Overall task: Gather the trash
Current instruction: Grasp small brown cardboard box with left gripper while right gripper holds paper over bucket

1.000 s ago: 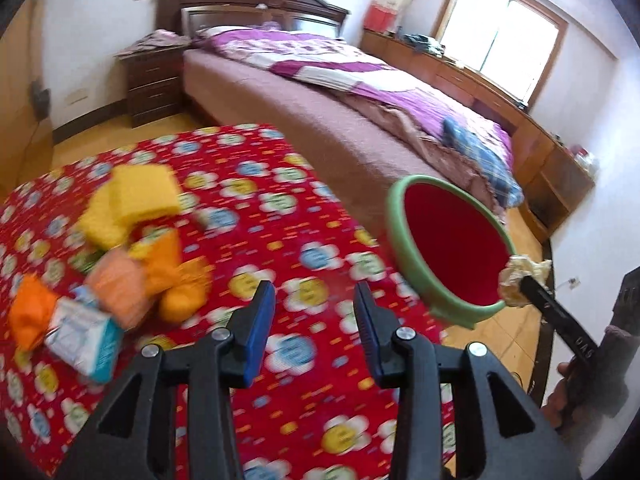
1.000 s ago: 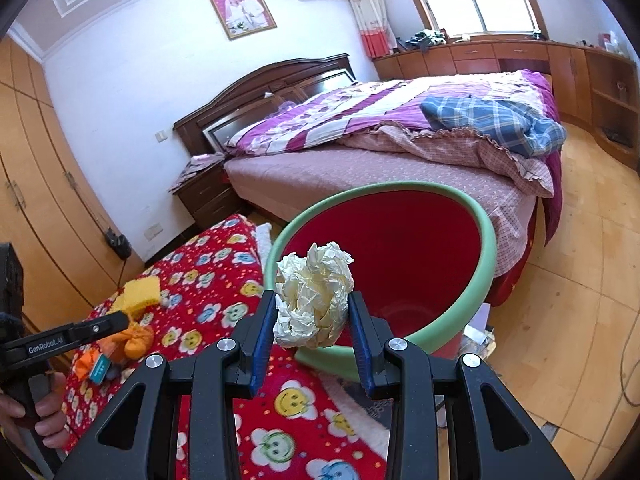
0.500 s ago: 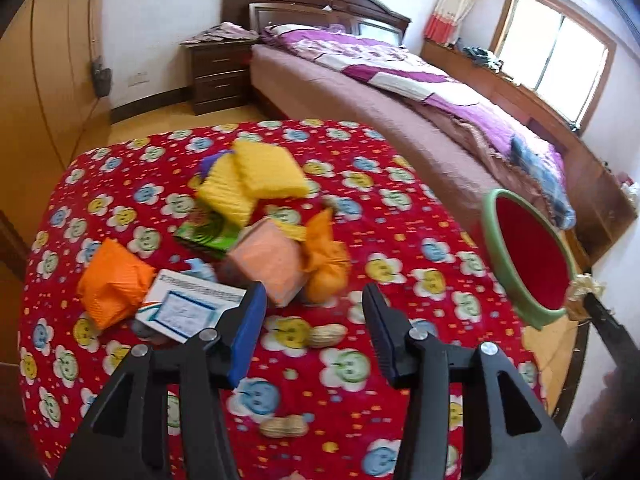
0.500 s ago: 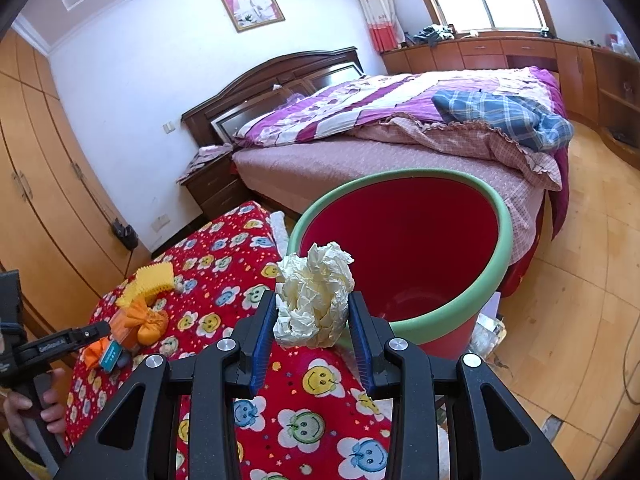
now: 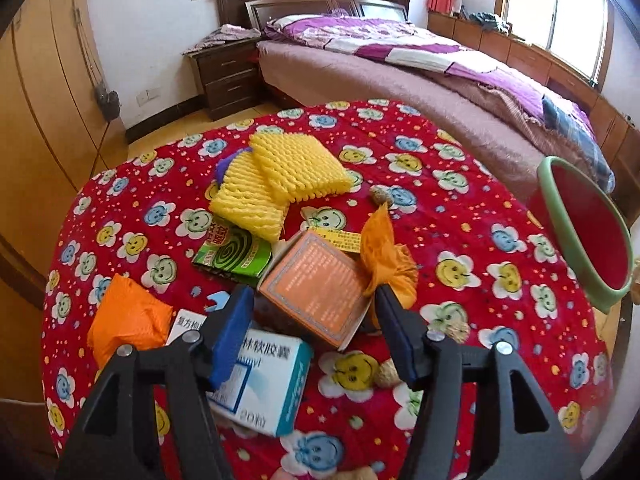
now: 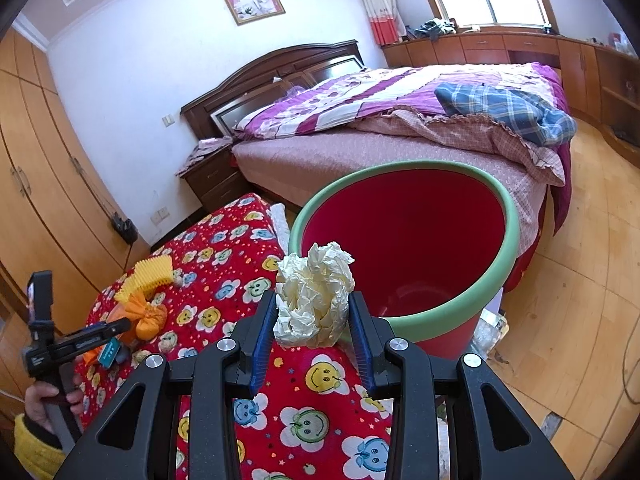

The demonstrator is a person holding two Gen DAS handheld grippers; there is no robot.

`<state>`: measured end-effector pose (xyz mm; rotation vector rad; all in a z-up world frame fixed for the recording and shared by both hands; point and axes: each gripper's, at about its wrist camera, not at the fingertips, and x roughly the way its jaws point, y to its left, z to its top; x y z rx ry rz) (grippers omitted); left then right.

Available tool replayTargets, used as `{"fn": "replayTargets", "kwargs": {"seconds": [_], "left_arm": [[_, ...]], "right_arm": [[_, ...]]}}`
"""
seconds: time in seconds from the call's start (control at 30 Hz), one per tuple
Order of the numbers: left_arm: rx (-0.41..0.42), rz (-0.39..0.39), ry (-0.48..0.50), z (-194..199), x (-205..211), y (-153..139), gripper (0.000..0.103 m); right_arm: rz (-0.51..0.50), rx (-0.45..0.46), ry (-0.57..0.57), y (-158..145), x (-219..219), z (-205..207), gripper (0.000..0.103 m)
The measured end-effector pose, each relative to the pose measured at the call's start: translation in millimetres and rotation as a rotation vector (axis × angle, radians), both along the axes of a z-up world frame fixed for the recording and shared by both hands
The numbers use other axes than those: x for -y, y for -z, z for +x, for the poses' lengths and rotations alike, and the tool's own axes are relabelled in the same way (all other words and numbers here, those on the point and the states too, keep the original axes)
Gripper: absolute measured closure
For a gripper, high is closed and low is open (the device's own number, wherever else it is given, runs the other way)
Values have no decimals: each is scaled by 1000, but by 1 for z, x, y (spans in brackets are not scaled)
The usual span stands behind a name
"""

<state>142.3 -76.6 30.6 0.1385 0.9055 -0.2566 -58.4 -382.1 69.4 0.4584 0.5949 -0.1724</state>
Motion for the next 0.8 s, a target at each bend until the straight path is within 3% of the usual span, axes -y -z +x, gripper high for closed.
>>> {"fn": "replayTargets", "kwargs": {"seconds": [0.17, 0.43, 0.8], "left_arm": [[-25, -31, -12, 10, -3, 6, 40], [11, -106, -8, 10, -10, -1, 42], [104, -213, 34, -22, -1, -49, 42]], "right_arm": [[-1, -8, -2, 1, 0, 4, 66], [-2, -14, -19, 3, -4, 9, 66], [-6, -1, -24, -1, -6, 8, 66]]}}
